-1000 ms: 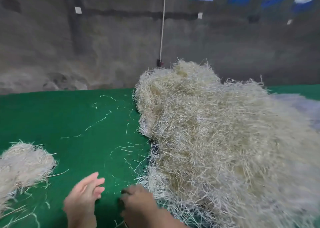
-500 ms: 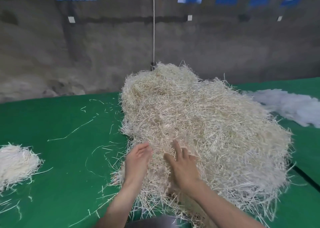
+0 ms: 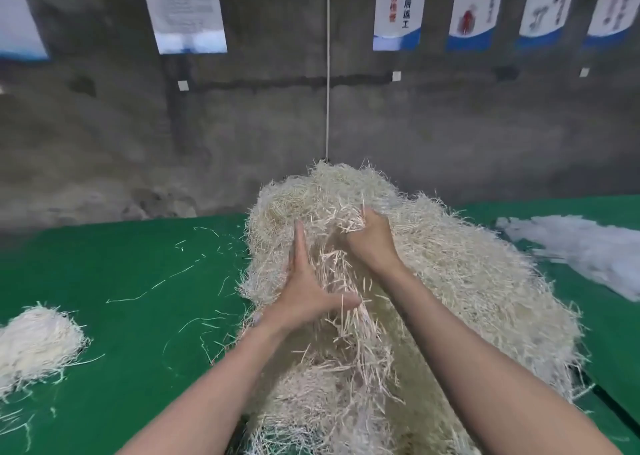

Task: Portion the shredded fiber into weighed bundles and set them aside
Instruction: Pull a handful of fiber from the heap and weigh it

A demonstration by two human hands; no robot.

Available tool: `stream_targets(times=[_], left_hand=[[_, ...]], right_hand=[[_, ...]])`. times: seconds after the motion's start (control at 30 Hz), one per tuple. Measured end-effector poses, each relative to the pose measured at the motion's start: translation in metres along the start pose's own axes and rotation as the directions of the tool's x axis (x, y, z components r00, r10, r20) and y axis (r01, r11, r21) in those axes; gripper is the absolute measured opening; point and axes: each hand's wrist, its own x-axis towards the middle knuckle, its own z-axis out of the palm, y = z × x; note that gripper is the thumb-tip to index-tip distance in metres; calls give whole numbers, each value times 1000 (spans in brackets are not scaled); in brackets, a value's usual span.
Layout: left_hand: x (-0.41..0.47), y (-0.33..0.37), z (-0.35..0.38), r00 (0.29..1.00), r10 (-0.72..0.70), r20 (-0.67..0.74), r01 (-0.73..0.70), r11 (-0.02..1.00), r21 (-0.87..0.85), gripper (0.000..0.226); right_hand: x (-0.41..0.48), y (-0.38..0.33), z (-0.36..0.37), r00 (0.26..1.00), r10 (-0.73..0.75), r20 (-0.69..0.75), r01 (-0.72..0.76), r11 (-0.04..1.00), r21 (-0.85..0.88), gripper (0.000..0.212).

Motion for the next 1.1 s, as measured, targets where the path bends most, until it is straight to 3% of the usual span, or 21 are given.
stream_targets(times=[0.07, 0.1, 0.17, 0.2, 0.23, 0.27, 0.3, 0.33, 0.37, 0.43, 0.5, 0.53, 0.6, 0.67, 0.73, 0.83, 0.93, 1.0, 1.07, 1.1], left_hand=[[8, 21, 16, 996, -58, -69, 52, 996, -76, 139], [13, 27, 22, 990, -83, -112, 68, 989, -128, 124], [24, 31, 21, 951, -77, -299, 23, 983, -181, 59], [28, 32, 16, 921, -125, -368, 41, 973, -227, 33], [31, 33, 9, 897, -193, -398, 69, 950, -304, 24], [34, 34, 3, 875, -264, -407, 95, 916, -390, 27], [35, 34, -3, 857, -328, -397, 111, 871, -478, 42], [38, 35, -7, 848, -367, -381, 112, 829, -548, 59], [41, 36, -8, 845, -380, -377, 98, 803, -588, 67], [47, 43, -8, 845, -383, -372, 91, 790, -607, 50], [48, 53, -11, 857, -377, -350, 119, 807, -579, 30], [50, 56, -15, 862, -366, -352, 111, 812, -573, 37], [55, 57, -33, 855, -338, -393, 65, 823, -565, 64], [59, 57, -56, 821, -333, -465, 1, 814, -581, 67], [58, 55, -69, 805, -348, -480, 8, 816, -579, 63], [54, 53, -71, 812, -362, -458, 66, 837, -544, 54], [49, 49, -71, 834, -344, -431, 84, 851, -518, 42], [45, 49, -74, 829, -364, -424, 95, 839, -536, 38], [41, 51, -77, 851, -347, -395, 82, 829, -553, 14], [38, 54, -76, 871, -321, -372, 66, 826, -559, 7]], right_hand=[[1, -13, 2, 992, 13, 126, -17, 999, 31, 43], [2, -17, 1, 970, 26, 241, -41, 997, 58, 45], [8, -20, -12, 904, 40, 426, -106, 985, 133, 66], [13, -19, -22, 905, 33, 424, -114, 979, 166, 78], [15, -16, -31, 939, 15, 344, -84, 979, 186, 77], [13, -9, -39, 983, -30, 181, -4, 983, 182, 63], [9, 0, -42, 995, -95, -7, 95, 986, 138, 40], [2, 11, -40, 983, -151, -108, 160, 984, 82, 21], [-7, 21, -32, 975, -206, -84, 208, 978, 21, 21], [-19, 41, -9, 954, -235, 185, 277, 928, -250, 41], [-18, 62, 5, 916, -196, 349, 380, 702, -603, 62], [-16, 73, 5, 900, -192, 391, 429, 552, -715, 64], [-18, 99, -3, 868, -114, 483, 492, 329, -806, 61], [-25, 130, -18, 859, 84, 504, 470, 259, -844, 61], [-34, 141, -28, 853, 214, 477, 410, 293, -864, 68], [-30, 101, -25, 820, 241, 519, 372, 465, -803, 67], [-23, 39, -33, 804, 120, 582, 412, 594, -691, 40], [-16, 7, -38, 900, -78, 428, 359, 688, -631, 32], [-3, -4, -26, 944, -274, 186, 330, 746, -578, 56], [3, -6, -13, 955, -241, 173, 297, 774, -559, 83]])
